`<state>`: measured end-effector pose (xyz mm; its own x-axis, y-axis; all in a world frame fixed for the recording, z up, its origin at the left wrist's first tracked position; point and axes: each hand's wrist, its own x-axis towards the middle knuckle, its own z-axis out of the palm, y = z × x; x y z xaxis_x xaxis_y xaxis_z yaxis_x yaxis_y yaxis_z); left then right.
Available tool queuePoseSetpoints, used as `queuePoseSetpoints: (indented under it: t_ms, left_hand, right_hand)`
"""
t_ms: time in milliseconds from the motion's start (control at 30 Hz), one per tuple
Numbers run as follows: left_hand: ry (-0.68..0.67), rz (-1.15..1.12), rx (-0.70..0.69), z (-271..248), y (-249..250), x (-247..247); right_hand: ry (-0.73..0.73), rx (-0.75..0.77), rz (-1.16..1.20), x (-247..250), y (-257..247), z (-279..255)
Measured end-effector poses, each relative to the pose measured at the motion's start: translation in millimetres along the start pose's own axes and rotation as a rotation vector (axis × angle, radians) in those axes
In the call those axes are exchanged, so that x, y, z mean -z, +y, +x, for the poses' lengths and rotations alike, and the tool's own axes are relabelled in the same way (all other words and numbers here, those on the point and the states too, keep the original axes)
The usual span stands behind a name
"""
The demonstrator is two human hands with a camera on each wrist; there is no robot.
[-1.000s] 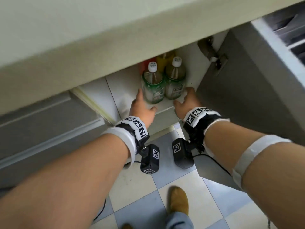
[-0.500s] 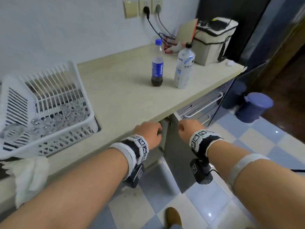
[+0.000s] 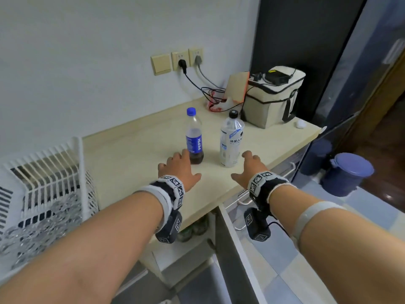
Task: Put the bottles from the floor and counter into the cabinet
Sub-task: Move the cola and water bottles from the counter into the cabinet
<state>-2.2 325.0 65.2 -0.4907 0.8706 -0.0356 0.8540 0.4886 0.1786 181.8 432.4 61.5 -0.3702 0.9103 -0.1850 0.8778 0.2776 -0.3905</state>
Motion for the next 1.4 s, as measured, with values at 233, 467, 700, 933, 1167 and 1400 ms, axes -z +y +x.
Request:
queuePoseSetpoints:
  t_ms: [233,467,700,933,1167,1400]
  left_hand:
    - [0.144,-0.633,0.192,102,6,-24]
    - [0.191,-0.834,0.163,134,5,-40]
    - [0.085,-0.887,0.096,139,17,-25]
    - [0.117,-0.806,0.092,114,25,-26]
    - [0.117,-0.943,0.143,16,-17,0]
    - [0.016,-0.953,0.098,-116,-58,-11]
  right_hand:
    - [0.049,-0.107,0.57,-5,4,112]
    - [0.089,-0.029,0.669,-14,-5,137]
    - [0.135,-0.062,0.632,-18,-13,105]
    - [0.139,-0.078,0.67,-30,-16,60]
    - [0.092,-0.152,0.733,-20,-29,-13]
    - [-0.087,-0.178,0.733,-85,-25,-128]
